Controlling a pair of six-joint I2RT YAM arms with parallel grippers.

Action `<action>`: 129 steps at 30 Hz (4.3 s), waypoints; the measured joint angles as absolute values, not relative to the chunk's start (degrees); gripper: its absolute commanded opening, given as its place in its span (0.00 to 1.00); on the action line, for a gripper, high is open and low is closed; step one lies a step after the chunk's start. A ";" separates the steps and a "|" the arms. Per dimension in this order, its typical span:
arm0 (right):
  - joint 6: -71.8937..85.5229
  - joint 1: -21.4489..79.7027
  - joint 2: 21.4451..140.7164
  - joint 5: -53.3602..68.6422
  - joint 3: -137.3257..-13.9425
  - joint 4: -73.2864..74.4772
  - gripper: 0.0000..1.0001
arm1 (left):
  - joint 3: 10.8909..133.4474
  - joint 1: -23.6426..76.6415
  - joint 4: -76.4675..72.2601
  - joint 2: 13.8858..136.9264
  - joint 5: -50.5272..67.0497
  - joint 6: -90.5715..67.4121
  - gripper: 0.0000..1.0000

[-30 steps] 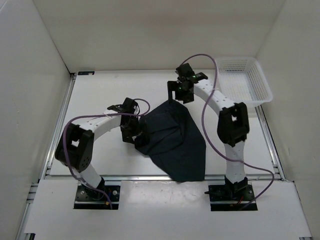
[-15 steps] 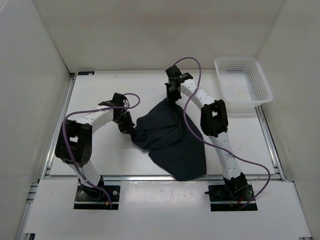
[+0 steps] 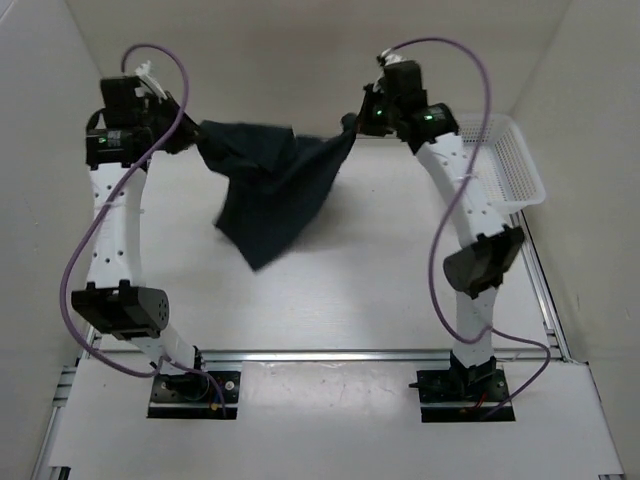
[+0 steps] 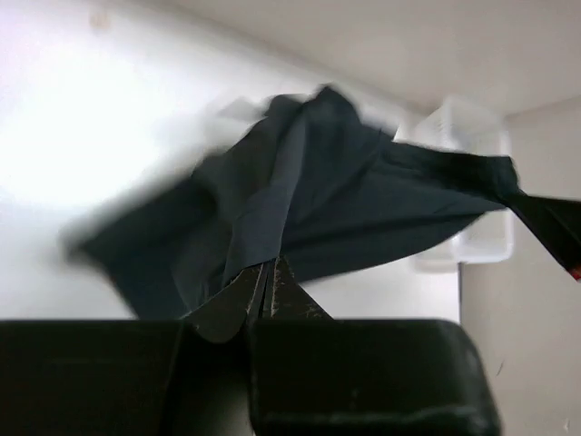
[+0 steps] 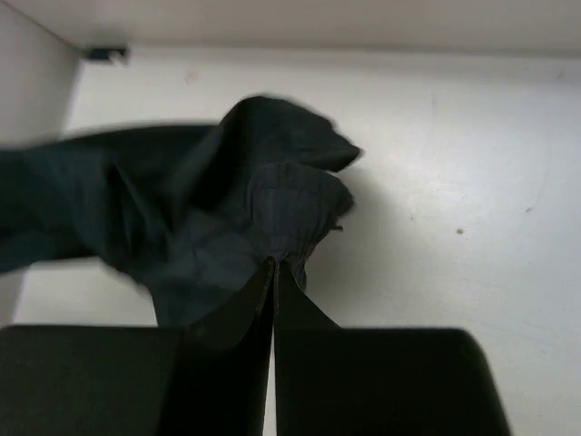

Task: Fold and stack the shorts
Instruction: Flatten the shorts out

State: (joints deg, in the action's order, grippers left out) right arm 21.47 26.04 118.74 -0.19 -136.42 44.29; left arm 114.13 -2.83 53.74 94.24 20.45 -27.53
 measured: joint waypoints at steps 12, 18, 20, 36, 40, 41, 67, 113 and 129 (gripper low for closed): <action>24.34 25.74 72.12 -10.76 -74.91 26.96 0.99 | 85.86 -3.57 53.12 68.14 26.70 -26.70 0.86; 30.63 25.71 70.17 -17.21 -51.90 35.07 0.56 | 73.67 -3.51 54.57 76.97 25.23 -26.72 0.30; 32.58 25.71 67.85 -18.52 -50.43 37.45 0.24 | 73.54 -3.46 55.02 78.70 24.23 -26.50 0.10; 29.50 21.63 91.15 -7.46 -79.44 39.18 0.85 | 75.31 22.92 51.92 91.46 17.87 -27.51 0.93; 29.43 20.62 101.95 -0.54 -90.19 39.79 0.80 | 72.93 27.57 50.89 92.75 16.60 -28.45 0.82; 29.58 20.43 104.33 1.28 -92.49 39.77 0.78 | 72.75 27.97 50.54 93.14 16.21 -28.56 0.76; 37.12 19.68 136.49 12.99 -122.08 41.76 0.00 | 72.66 26.44 46.59 104.07 10.96 -27.90 0.10; 56.97 17.37 57.34 4.93 -34.30 37.21 0.93 | 50.87 6.48 47.42 88.84 15.88 -35.42 1.00; 56.10 8.73 73.28 16.08 -30.92 18.31 0.55 | 56.23 4.97 41.95 100.55 18.92 -35.94 0.11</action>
